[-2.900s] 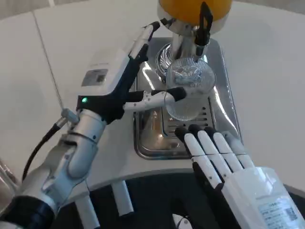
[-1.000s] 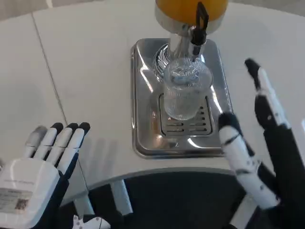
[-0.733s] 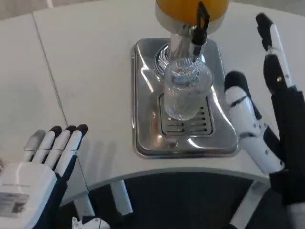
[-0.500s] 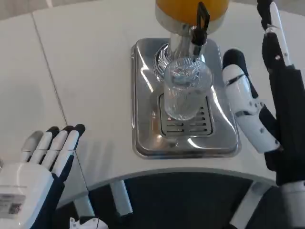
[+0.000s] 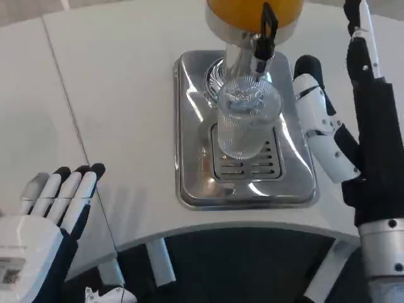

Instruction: Grasp the cup under the faucet to collect the drink, then remove the cup.

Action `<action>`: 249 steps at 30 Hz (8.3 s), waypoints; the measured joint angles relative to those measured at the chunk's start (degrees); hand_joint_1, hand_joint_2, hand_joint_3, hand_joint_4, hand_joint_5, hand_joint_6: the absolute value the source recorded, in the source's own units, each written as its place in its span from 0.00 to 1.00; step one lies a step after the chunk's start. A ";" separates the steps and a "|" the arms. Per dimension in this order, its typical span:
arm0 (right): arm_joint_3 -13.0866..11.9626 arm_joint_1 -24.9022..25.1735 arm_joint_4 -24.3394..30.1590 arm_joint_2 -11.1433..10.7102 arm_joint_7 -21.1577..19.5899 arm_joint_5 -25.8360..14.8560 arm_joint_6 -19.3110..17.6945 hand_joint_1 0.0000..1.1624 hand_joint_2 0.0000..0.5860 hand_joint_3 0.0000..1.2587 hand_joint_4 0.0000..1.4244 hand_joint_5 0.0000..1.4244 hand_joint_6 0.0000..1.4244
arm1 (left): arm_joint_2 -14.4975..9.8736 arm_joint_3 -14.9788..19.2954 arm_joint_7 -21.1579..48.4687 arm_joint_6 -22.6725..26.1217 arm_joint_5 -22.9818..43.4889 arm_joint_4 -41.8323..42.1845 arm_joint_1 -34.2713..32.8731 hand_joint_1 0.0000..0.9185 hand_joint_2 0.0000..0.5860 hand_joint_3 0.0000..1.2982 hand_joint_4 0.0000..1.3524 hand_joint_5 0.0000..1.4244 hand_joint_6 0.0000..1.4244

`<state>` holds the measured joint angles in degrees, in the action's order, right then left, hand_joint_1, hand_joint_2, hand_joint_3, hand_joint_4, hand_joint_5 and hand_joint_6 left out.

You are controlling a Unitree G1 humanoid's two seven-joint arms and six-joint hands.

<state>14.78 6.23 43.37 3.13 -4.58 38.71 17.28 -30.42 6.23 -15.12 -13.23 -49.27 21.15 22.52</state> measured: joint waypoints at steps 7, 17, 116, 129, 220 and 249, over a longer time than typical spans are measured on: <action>-2.29 5.54 -6.92 0.21 -2.32 -3.78 -0.37 0.17 0.90 0.00 0.00 0.00 0.00 | 0.00 0.11 0.10 0.00 0.30 -0.03 -0.03 0.00 0.08 0.00 0.00 0.00 0.00; -3.83 14.80 -13.99 0.82 -1.93 -5.87 -0.49 0.17 0.90 0.00 0.00 0.00 0.00 | 0.00 0.16 0.19 0.02 0.44 -0.58 -0.24 0.00 0.08 0.00 0.00 0.00 0.00; 7.85 29.40 -11.74 -3.03 37.60 33.72 14.46 0.00 0.86 0.10 0.00 0.00 0.00 | 2.95 -6.78 0.95 4.26 -0.07 -9.39 -17.93 0.00 0.08 0.00 0.00 0.00 0.00; 6.79 27.12 -9.14 -2.13 38.61 33.94 13.17 0.00 0.86 0.10 0.00 0.00 0.00 | 4.45 -10.70 0.95 5.82 -0.81 -11.50 -23.47 0.00 0.09 0.00 0.00 0.00 0.00; -8.84 -41.46 3.27 -16.01 8.18 11.44 -29.89 0.36 0.73 0.00 0.00 0.00 0.00 | 12.65 -20.73 -4.16 -1.17 7.94 -35.99 -46.32 0.17 0.07 0.00 0.00 0.13 0.13; -7.04 -38.32 6.06 -12.60 14.71 10.85 -25.07 0.33 0.71 0.00 0.00 0.00 0.00 | 15.03 -24.39 -6.22 -2.82 8.33 -51.37 -58.60 0.22 0.08 0.02 0.05 0.26 0.27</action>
<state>7.74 -32.08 49.42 -9.47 10.13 49.56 -7.80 -15.39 -18.16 -21.34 -16.06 -40.94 -30.22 -36.08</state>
